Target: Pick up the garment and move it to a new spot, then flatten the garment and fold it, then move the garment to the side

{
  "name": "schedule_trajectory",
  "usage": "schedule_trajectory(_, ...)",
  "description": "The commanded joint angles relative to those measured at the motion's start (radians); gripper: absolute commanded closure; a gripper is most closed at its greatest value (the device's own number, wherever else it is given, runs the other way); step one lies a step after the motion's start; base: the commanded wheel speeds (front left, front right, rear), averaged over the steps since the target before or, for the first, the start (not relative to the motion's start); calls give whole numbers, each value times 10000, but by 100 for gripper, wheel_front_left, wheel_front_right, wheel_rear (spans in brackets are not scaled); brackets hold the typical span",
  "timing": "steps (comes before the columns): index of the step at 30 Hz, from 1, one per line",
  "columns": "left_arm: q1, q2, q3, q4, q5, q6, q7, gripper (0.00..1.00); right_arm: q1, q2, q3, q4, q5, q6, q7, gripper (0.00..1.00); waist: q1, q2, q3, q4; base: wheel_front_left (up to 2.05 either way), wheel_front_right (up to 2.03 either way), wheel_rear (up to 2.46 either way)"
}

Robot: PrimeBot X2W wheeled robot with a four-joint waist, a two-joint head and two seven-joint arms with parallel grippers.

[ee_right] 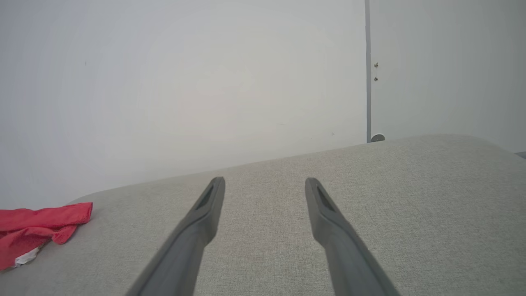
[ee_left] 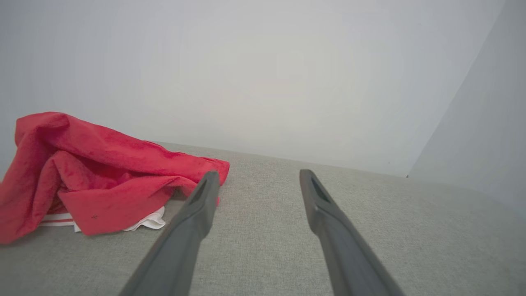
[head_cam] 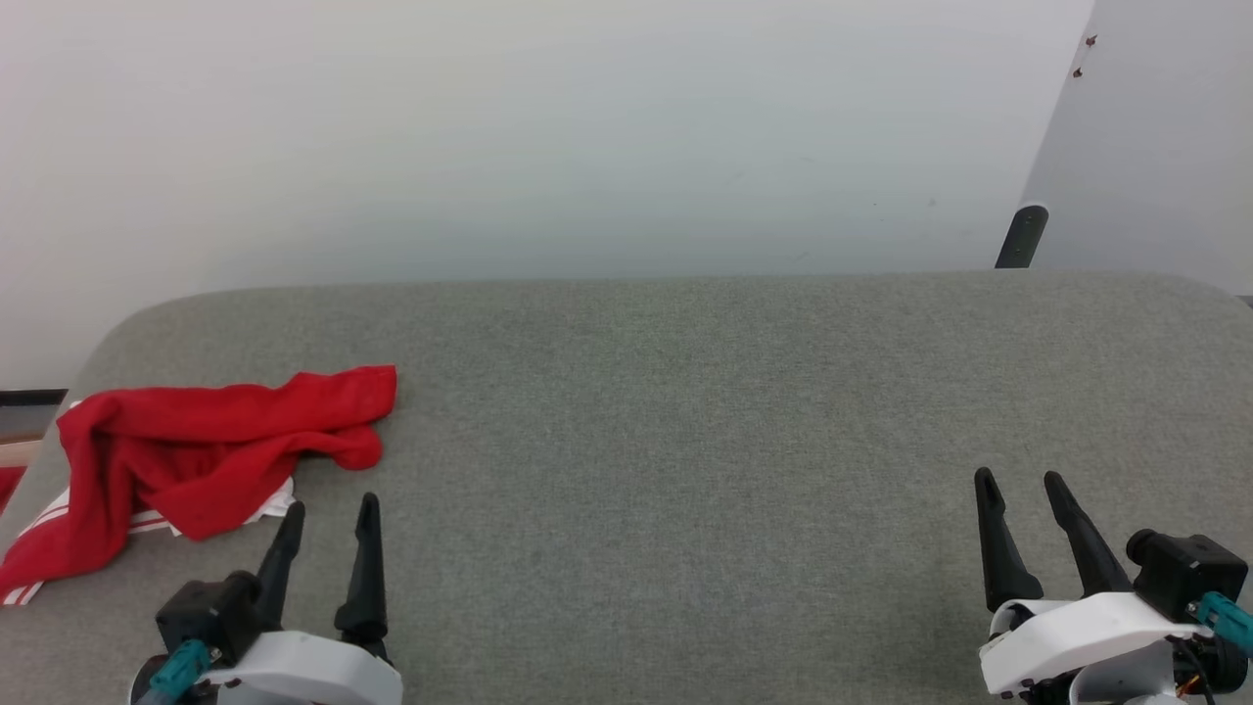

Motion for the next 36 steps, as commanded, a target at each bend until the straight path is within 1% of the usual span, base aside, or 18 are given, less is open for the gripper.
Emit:
schedule_trajectory(1,-2,-3,41,-14,261,-73,-79,0,-71,5,48,-66,-177,6,-83,0,0,0,-8,6,0,0,0)
schedule_trajectory(17,2,-127,200,79,1387,-319,-358,0,-109,4,99,-90,-1277,7,-301,0,0,0,-96,-4,0,0,0)
schedule_trajectory(28,-17,-224,273,161,1349,-378,-347,0,-78,5,62,-89,-1220,7,-280,0,0,0,-121,21,0,0,0)
schedule_trajectory(32,-84,-230,336,279,1315,-388,-349,0,0,6,22,-108,-1189,7,-270,0,0,0,-153,180,0,0,0)
schedule_trajectory(36,-158,-181,438,431,1404,-371,-347,0,83,6,96,-139,-1090,7,-225,0,0,0,-237,628,0,0,0)
